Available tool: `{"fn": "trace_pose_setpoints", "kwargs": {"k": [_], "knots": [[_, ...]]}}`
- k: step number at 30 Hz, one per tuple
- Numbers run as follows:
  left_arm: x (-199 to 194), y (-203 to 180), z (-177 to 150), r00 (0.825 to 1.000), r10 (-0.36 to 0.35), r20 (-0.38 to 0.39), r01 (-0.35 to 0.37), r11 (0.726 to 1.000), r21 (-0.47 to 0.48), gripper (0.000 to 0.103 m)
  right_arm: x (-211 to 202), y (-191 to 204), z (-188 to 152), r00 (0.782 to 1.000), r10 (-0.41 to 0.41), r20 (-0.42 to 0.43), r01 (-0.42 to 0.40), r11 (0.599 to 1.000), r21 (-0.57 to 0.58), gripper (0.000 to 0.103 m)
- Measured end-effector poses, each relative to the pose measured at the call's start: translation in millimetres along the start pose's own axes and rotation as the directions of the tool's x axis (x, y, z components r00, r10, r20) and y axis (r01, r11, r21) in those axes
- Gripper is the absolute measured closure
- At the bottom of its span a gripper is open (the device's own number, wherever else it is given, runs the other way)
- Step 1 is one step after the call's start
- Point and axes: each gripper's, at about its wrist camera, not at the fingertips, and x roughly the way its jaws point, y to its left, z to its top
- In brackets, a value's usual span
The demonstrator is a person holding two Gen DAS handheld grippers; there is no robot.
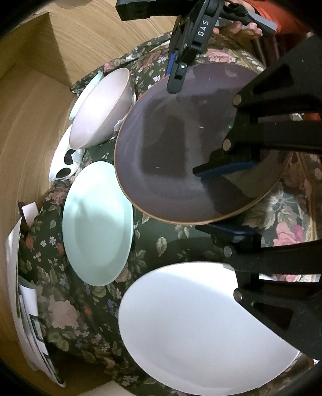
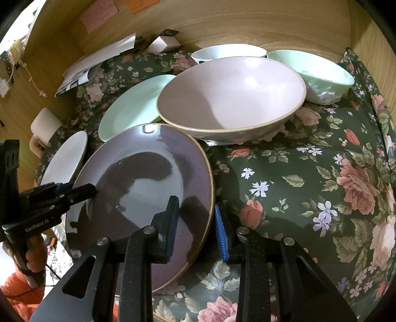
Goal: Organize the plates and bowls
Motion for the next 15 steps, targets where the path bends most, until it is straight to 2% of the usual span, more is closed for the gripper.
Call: {"fn": "trace_pose_setpoints", "kwargs": {"k": [6, 8, 9, 12, 15], "knots": [[-1.9, 0.4, 1.2, 1.0, 0.005, 0.002, -0.005, 1.0, 0.019, 0.067, -4.4, 3.4, -1.6, 1.0, -0.022, 0.015, 0.022, 1.0, -0.014, 0.075], [-8.4, -0.5, 0.8, 0.999, 0.017, 0.029, -0.018, 0.999, 0.027, 0.067, -10.4, 5.9, -1.2, 0.999, -0.036, 0.033, 0.037, 0.999, -0.022, 0.075], [-12.2, -1.1, 0.7, 0.997, 0.02, 0.072, -0.018, 0.999, -0.027, 0.066, -14.0, 6.5, -0.8, 0.998, -0.04, 0.043, 0.041, 0.999, -0.023, 0.075], [-25.5, -0.8, 0.9, 0.993, 0.033, 0.111, -0.03, 0.999, -0.025, 0.055, -26.1, 9.5, 0.0, 0.997, -0.033, 0.074, 0.035, 0.999, -0.027, 0.071], [-42.9, 0.2, -0.8, 0.984, 0.053, 0.169, -0.049, 0.998, -0.025, 0.046, -39.1, 19.1, -0.6, 0.991, -0.05, 0.128, 0.056, 0.997, -0.049, 0.061]]}}
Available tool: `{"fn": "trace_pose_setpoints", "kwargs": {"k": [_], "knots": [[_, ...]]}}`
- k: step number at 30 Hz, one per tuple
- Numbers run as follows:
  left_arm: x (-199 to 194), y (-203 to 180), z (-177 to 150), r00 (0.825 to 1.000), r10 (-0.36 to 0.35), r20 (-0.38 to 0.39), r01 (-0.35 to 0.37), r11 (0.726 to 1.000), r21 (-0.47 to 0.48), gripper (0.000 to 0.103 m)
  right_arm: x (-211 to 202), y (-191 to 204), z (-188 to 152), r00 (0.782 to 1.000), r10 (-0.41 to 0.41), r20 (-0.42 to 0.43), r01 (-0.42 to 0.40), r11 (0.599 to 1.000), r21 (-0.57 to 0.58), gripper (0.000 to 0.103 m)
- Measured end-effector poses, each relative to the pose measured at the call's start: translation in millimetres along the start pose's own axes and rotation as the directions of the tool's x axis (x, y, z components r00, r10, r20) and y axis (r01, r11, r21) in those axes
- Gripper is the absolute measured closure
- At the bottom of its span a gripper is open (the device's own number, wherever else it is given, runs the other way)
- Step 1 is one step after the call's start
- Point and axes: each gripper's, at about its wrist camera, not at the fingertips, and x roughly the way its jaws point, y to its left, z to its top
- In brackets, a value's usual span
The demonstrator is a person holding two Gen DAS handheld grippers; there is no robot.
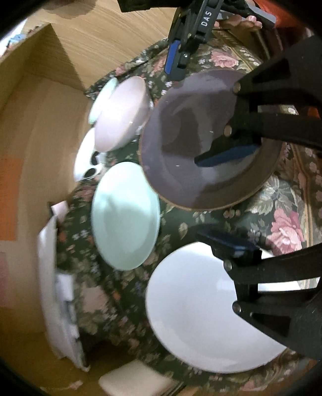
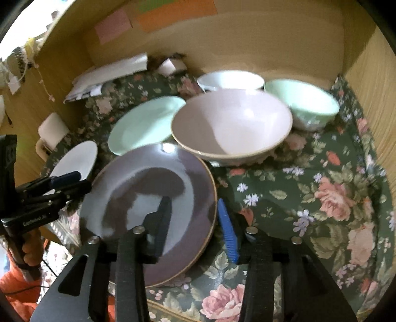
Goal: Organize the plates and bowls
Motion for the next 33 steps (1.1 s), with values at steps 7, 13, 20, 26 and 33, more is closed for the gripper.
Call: {"fn": "trace_pose_setpoints", "kwargs": {"k": [7, 13, 20, 26, 33], "knots": [[-37.7, 12.0, 0.8, 0.992, 0.04, 0.118, -0.038, 0.999, -0.02, 0.025, -16.0, 23.8, 4.4, 0.996, 0.015, 0.083, -0.011, 0.999, -0.048, 0.037], [-64.0, 37.8, -6.7, 0.979, 0.101, 0.176, -0.088, 0.993, -0.077, 0.013, -13.2, 49.1, 11.4, 0.991, 0.063, 0.117, -0.052, 0.995, -0.089, 0.032], [-81.5, 74.7, -18.1, 0.967, 0.171, 0.188, -0.144, 0.979, -0.147, 0.011, 4.9, 84.3, 20.3, 0.986, 0.131, 0.1, -0.115, 0.982, -0.151, 0.031], [-87.0, 105.2, -31.3, 0.958, 0.23, 0.169, -0.197, 0.961, -0.192, 0.01, 24.5, 112.1, 28.3, 0.982, 0.176, 0.064, -0.161, 0.968, -0.192, 0.031], [-80.1, 139.7, -45.5, 0.958, 0.263, 0.113, -0.23, 0.942, -0.242, 0.01, 53.8, 146.9, 38.0, 0.978, 0.208, 0.003, -0.201, 0.951, -0.236, 0.031]]}}
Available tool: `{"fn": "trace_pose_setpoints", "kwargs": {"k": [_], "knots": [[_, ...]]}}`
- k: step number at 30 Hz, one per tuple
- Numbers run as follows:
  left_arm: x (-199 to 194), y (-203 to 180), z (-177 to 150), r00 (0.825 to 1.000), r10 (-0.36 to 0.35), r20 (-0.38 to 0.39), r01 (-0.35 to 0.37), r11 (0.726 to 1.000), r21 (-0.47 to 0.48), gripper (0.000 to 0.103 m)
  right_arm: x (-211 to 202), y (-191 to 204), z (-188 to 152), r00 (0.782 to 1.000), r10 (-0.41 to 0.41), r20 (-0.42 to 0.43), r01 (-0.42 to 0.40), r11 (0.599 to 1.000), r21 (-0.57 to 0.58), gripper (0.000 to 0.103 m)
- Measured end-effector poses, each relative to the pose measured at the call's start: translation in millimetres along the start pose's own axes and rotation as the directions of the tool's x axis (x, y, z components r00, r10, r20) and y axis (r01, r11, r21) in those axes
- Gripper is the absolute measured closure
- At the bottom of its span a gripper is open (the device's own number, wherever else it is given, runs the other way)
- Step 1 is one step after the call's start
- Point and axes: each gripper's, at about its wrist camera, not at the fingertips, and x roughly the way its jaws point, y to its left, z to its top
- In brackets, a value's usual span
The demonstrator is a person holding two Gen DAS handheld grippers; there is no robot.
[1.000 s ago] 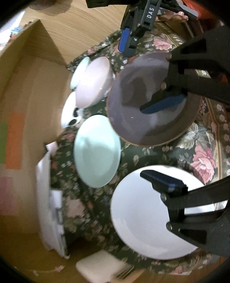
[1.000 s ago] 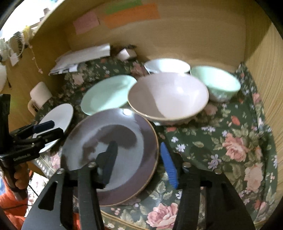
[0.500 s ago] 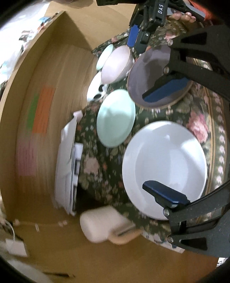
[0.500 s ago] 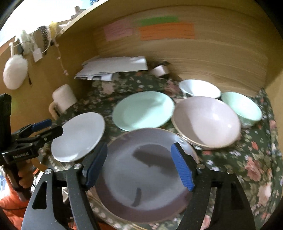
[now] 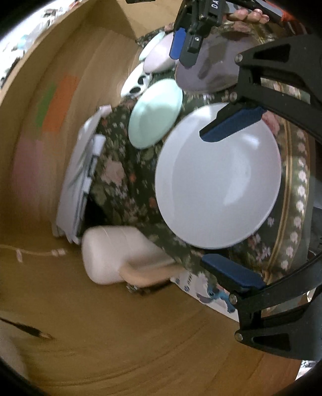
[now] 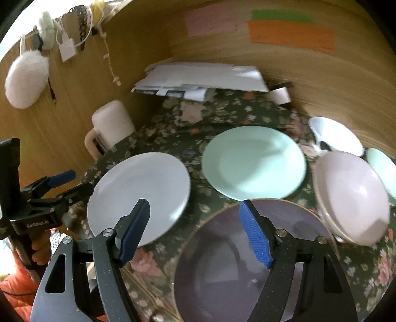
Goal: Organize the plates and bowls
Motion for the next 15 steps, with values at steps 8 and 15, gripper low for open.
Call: {"fn": "trace_pose_setpoints", "kwargs": {"k": [8, 15], "knots": [[25.3, 30.3, -8.9, 0.997, -0.008, -0.081, 0.004, 0.999, -0.048, 0.01, 39.0, 16.5, 7.9, 0.996, 0.008, -0.093, -0.012, 0.999, -0.04, 0.031], [38.4, 30.5, -12.5, 0.993, -0.042, -0.112, 0.039, 0.999, -0.025, 0.022, 69.8, 21.8, 12.5, 0.984, -0.017, -0.178, 0.005, 0.998, -0.064, 0.031]]}}
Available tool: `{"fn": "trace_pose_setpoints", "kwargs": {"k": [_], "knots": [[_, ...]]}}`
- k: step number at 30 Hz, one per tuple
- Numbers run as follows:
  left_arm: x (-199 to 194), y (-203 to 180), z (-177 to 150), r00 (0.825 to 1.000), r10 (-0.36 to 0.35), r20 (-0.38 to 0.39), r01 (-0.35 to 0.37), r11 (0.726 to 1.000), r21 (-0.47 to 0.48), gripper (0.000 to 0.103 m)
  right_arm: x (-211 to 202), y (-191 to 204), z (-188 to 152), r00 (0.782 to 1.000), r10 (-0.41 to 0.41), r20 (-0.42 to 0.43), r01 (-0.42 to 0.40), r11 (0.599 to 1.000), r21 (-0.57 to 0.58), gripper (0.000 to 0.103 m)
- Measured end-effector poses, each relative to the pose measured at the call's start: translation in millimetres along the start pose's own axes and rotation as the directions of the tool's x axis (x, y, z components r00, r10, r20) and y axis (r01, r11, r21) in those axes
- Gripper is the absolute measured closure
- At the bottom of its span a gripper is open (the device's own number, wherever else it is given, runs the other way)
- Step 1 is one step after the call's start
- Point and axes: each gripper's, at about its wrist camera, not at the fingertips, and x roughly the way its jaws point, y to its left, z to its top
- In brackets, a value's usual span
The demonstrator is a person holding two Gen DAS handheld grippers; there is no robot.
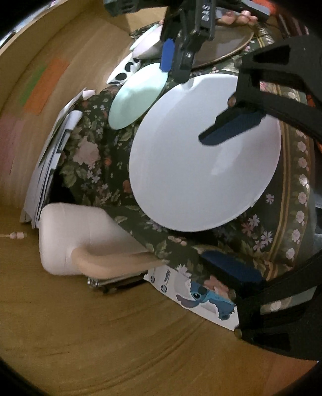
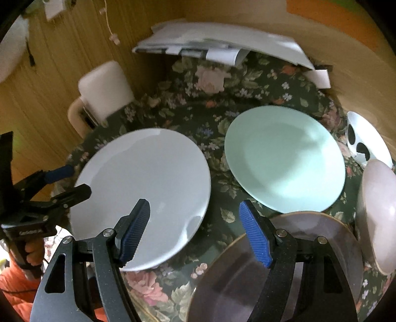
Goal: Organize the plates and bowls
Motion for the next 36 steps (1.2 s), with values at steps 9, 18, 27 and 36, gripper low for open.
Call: {"fn": "trace_pose_setpoints", "kwargs": {"k": [9, 18, 27, 36], "knots": [[13.3, 2.1, -2.4, 0.998, -0.035, -0.053, 0.035, 0.999, -0.005, 0.043, 28.3, -2.8, 13.0, 0.996, 0.019, -0.092, -0.018, 1.0, 0.009, 0.057], [24.1, 6.9, -3.3, 0.994, -0.064, -0.085, 0.061, 0.998, -0.035, 0.054, 44.8, 0.3, 15.1, 0.989, 0.064, -0.132, -0.061, 0.998, 0.025, 0.066], [21.5, 8.8, -3.7, 0.995, -0.071, -0.068, 0.067, 0.996, -0.061, 0.056, 44.9, -0.8, 17.6, 0.992, 0.056, -0.113, -0.053, 0.998, 0.032, 0.074], [15.1, 5.5, -3.7, 0.995, -0.09, -0.05, 0.087, 0.994, -0.068, 0.058, 27.7, -5.4, 14.4, 0.997, 0.042, -0.058, -0.039, 0.998, 0.039, 0.076]]}}
